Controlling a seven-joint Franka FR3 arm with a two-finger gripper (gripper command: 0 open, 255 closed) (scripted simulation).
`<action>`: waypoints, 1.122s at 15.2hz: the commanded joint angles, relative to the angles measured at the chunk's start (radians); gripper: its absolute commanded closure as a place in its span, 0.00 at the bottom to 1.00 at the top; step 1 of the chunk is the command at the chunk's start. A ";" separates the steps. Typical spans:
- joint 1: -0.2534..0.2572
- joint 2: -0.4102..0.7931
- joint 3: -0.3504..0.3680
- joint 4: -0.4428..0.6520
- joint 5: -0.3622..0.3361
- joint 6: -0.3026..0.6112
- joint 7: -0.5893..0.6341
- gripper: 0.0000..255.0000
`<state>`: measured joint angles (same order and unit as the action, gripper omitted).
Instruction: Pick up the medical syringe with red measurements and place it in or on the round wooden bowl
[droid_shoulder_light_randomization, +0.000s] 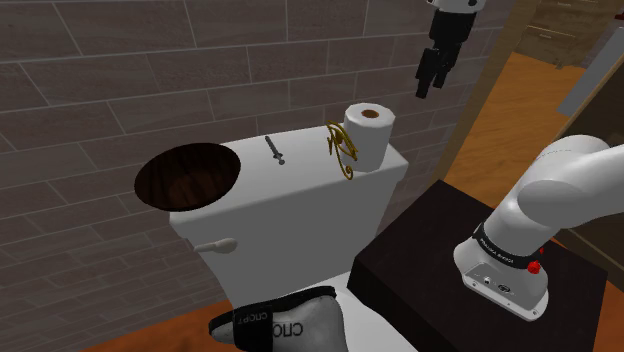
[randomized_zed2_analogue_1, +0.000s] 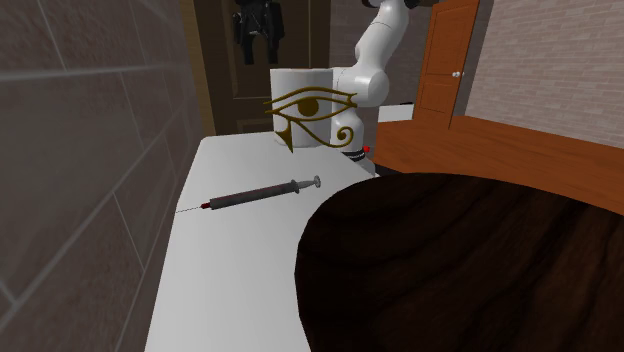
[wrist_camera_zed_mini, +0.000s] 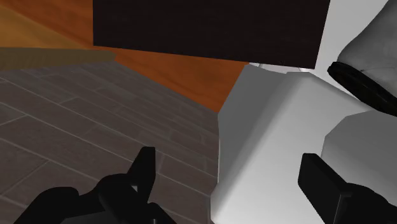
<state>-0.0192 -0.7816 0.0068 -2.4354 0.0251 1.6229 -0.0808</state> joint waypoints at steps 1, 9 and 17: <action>0.000 0.000 0.000 0.000 0.000 0.000 0.000 0.00; 0.062 0.154 0.159 0.050 0.090 0.131 0.160 0.00; 0.143 0.373 0.273 0.174 0.094 0.250 0.338 0.00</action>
<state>0.1044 -0.4547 0.2615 -2.2679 0.0436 1.9238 0.2337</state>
